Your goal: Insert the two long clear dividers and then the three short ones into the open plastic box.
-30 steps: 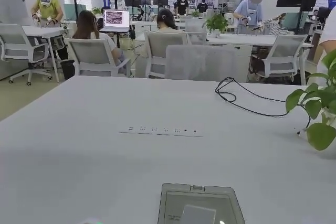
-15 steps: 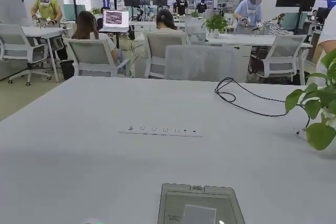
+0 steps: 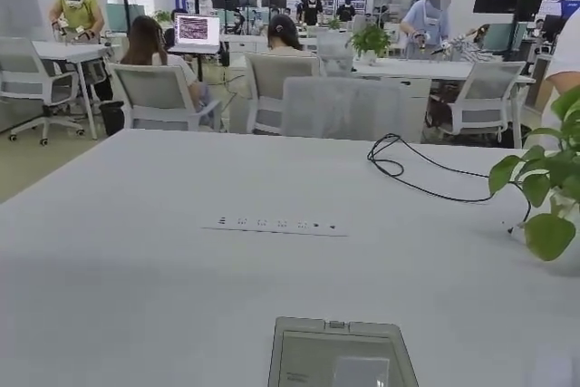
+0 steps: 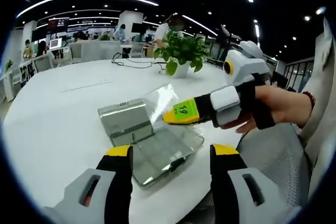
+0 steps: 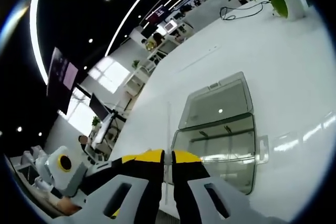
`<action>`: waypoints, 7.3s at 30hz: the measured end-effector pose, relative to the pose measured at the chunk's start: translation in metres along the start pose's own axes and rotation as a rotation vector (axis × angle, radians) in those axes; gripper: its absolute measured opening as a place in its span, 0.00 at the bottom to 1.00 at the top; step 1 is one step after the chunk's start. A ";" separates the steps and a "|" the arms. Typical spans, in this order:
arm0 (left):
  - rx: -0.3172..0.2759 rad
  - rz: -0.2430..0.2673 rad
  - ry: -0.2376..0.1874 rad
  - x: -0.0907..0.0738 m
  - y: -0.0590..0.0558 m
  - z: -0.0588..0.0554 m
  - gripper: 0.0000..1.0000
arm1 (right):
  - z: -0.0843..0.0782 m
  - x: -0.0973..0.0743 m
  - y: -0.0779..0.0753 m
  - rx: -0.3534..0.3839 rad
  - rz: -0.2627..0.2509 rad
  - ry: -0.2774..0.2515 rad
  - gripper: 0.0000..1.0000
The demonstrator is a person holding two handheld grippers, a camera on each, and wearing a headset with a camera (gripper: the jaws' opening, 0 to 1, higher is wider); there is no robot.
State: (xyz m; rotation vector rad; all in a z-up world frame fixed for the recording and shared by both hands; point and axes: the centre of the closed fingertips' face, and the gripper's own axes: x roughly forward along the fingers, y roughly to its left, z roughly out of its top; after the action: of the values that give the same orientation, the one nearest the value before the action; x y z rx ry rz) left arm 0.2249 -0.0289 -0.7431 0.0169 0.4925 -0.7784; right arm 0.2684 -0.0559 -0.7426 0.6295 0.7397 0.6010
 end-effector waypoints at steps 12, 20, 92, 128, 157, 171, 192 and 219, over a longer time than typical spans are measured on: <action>0.088 0.000 -0.005 0.000 0.003 0.000 0.81 | 0.002 -0.012 -0.021 -0.040 -0.154 0.168 0.07; 0.070 -0.008 -0.036 0.003 0.006 0.002 0.93 | 0.002 -0.017 -0.040 -0.032 -0.272 0.263 0.06; 0.075 0.000 0.008 0.014 0.024 -0.011 0.94 | -0.021 0.009 -0.081 0.055 -0.408 0.523 0.06; 0.052 0.084 -0.007 -0.002 0.039 -0.002 0.93 | -0.033 0.026 -0.088 -0.400 -0.566 0.564 0.07; 0.023 0.184 0.001 -0.032 0.050 0.000 0.92 | -0.015 0.020 -0.054 -0.537 -0.240 0.347 0.38; 0.021 0.214 0.020 -0.043 0.049 -0.003 0.92 | -0.010 -0.007 -0.036 -0.599 -0.140 0.265 0.62; -0.004 0.267 0.067 -0.058 0.055 -0.014 0.89 | -0.006 -0.041 -0.037 -0.671 -0.067 0.182 0.77; -0.171 0.343 0.287 -0.048 0.101 -0.054 0.59 | -0.011 -0.045 -0.030 -0.750 -0.014 0.127 0.79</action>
State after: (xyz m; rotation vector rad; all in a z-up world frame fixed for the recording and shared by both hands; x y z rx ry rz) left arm 0.2419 0.0861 -0.7865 0.0530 0.8037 -0.3960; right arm 0.2412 -0.1034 -0.7510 -0.1074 0.5747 0.8470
